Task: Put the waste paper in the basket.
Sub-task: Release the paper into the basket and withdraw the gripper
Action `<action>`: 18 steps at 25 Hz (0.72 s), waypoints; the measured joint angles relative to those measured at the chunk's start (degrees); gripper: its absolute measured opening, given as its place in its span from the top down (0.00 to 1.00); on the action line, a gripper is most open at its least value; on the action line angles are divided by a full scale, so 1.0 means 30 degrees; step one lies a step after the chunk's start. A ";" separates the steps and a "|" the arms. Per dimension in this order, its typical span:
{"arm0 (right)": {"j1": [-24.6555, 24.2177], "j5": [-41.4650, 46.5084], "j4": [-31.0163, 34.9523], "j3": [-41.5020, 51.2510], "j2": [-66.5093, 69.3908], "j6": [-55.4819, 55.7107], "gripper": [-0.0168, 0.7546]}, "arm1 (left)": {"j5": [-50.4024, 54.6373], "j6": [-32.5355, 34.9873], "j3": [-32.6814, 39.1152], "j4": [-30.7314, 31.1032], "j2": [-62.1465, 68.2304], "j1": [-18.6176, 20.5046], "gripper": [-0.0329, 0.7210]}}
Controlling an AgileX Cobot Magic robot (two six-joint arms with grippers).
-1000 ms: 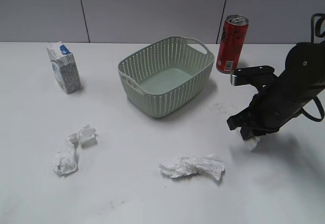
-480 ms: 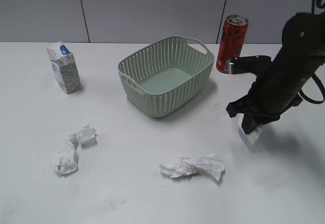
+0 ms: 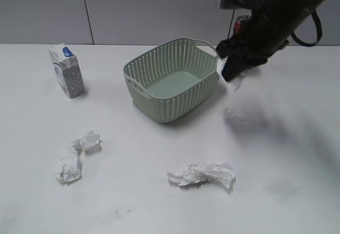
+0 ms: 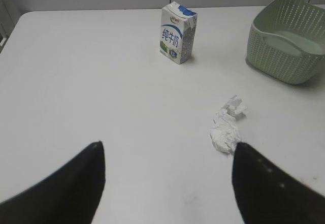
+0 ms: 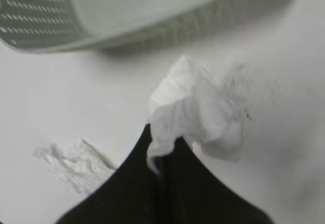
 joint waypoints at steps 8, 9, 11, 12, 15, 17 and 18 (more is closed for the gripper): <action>0.3078 -0.4692 -0.0498 -0.2098 0.0000 -0.3111 0.99 | 0.0000 0.0000 0.0000 0.0219 0.0000 0.0000 0.17; 0.3324 -0.6009 -0.0588 -0.2098 0.0028 -0.3170 0.99 | 0.0000 0.0000 0.0000 0.0233 0.0000 0.0000 0.17; 0.3705 -0.8649 -0.0725 -0.2112 0.0173 -0.3271 0.99 | 0.0000 0.0000 0.0000 0.0233 0.0000 0.0000 0.17; 0.3750 -0.9614 -0.0744 -0.2121 0.0304 -0.3314 0.99 | 0.0000 0.0000 0.0000 0.0233 0.0000 0.0000 0.17; 0.3750 -1.1983 -0.0814 -0.2173 0.0825 -0.3330 0.99 | 0.0000 0.0000 0.0000 0.0256 0.0000 0.0000 0.17; 0.3729 -1.2650 -0.0902 -0.2170 0.1299 -0.3330 0.99 | 0.0000 0.0000 0.0000 0.0256 0.0000 0.0000 0.17; 0.3729 -1.2742 -0.0990 -0.2170 0.1616 -0.3330 0.99 | 0.0000 0.0000 0.0000 0.0256 0.0000 0.0000 0.17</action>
